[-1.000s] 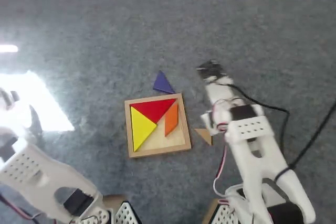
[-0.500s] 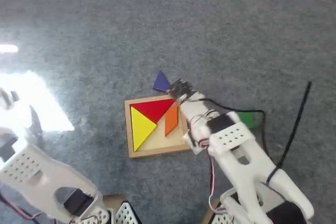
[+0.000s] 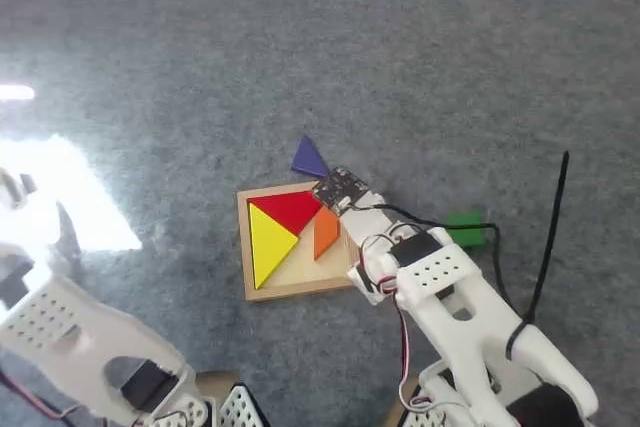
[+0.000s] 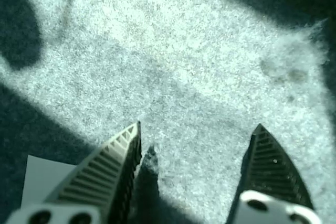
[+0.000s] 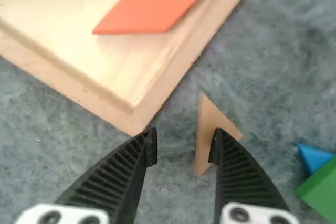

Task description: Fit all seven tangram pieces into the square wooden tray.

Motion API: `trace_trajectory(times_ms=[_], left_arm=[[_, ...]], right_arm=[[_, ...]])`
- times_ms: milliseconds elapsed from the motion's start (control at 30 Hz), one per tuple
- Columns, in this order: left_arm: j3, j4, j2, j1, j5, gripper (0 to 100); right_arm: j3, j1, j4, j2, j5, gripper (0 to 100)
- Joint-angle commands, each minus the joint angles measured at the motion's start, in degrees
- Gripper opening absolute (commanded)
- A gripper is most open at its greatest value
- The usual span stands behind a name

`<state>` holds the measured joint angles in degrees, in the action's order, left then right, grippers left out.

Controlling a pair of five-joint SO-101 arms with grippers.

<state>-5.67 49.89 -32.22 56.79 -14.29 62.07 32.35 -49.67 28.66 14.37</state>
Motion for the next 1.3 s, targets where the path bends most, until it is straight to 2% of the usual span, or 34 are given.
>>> trace_trajectory(times_ms=[0,200,400,533,700,1033,1200,1267], left_arm=[[-1.01,-0.79,1.41,0.88,-0.44,32],[-1.01,-0.79,1.41,0.53,-0.35,32],[-1.01,-0.88,1.41,0.62,-0.35,32],[-1.01,-1.05,1.41,0.79,-0.35,32],[-1.01,-1.05,1.41,0.79,-0.44,32],[-1.01,-0.88,1.41,0.88,-0.44,32],[-1.01,-0.79,1.41,0.7,-0.44,32],[-1.01,-0.79,1.41,0.7,-0.44,32]], right_arm=[[0.35,-1.19,2.15,1.54,0.97,17.7],[0.44,-1.45,1.8,0.13,0.79,17.7],[-2.9,-1.71,1.63,-8.57,0.7,17.7],[-5.63,-5.32,1.45,-12.79,0.62,17.7],[-7.21,-9.54,1.36,-13.41,0.7,17.7],[-7.3,-9.8,1.36,-13.32,0.62,17.3],[-8.88,-9.8,1.19,-13.32,0.53,0.2],[-9.14,-9.8,1.19,-13.32,0.18,2.0]])
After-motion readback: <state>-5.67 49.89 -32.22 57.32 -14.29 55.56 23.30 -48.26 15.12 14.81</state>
